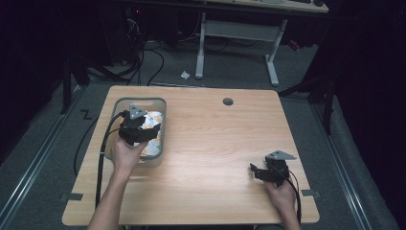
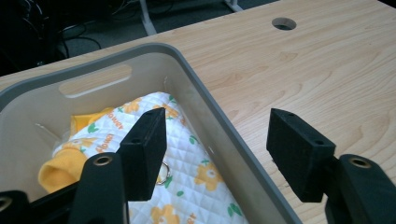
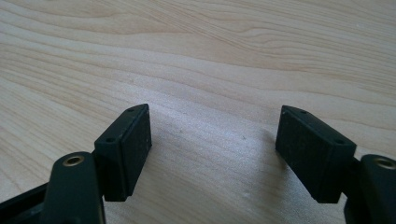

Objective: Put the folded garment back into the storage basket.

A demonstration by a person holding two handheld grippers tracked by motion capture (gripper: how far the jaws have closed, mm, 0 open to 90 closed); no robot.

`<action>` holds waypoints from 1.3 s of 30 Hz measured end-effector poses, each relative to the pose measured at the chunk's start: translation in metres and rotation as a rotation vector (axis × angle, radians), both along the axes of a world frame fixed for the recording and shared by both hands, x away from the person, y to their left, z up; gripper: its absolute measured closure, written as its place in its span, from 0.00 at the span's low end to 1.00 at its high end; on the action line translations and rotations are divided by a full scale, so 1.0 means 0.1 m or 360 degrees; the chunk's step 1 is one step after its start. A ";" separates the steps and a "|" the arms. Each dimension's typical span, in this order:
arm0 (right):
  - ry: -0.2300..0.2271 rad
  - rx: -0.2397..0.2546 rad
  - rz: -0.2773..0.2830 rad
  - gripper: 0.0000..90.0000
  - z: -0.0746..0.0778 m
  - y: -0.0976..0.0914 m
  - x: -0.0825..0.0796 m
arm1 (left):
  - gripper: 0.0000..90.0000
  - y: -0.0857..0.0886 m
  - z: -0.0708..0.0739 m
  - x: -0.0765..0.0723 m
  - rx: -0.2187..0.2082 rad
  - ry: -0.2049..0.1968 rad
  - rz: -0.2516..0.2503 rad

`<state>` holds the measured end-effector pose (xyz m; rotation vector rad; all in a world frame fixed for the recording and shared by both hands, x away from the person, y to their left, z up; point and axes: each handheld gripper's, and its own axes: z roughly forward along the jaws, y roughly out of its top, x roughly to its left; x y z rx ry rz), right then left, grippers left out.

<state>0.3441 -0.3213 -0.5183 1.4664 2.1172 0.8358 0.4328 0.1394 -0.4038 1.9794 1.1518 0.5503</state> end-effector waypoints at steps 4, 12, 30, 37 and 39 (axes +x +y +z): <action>0.0002 0.0000 0.0001 0.30 0.00 0.00 0.00 | 0.42 -0.05 0.00 -0.06 0.0004 -0.0026 -0.0013; 0.0000 0.0000 0.0000 0.30 0.00 0.00 0.00 | 0.42 -0.12 0.00 -0.12 -0.0018 -0.0034 -0.0053; 0.0002 0.0000 0.0001 0.30 0.00 0.00 0.00 | 0.42 -0.29 -0.04 -0.26 -0.0070 -0.0041 -0.0137; 0.0002 0.0000 0.0001 0.30 0.00 0.00 0.00 | 0.42 -0.33 -0.06 -0.30 -0.0094 -0.0037 -0.0164; 0.0000 0.0000 0.0000 0.30 0.00 0.00 0.00 | 0.43 -0.35 -0.07 -0.32 -0.0100 -0.0034 -0.0177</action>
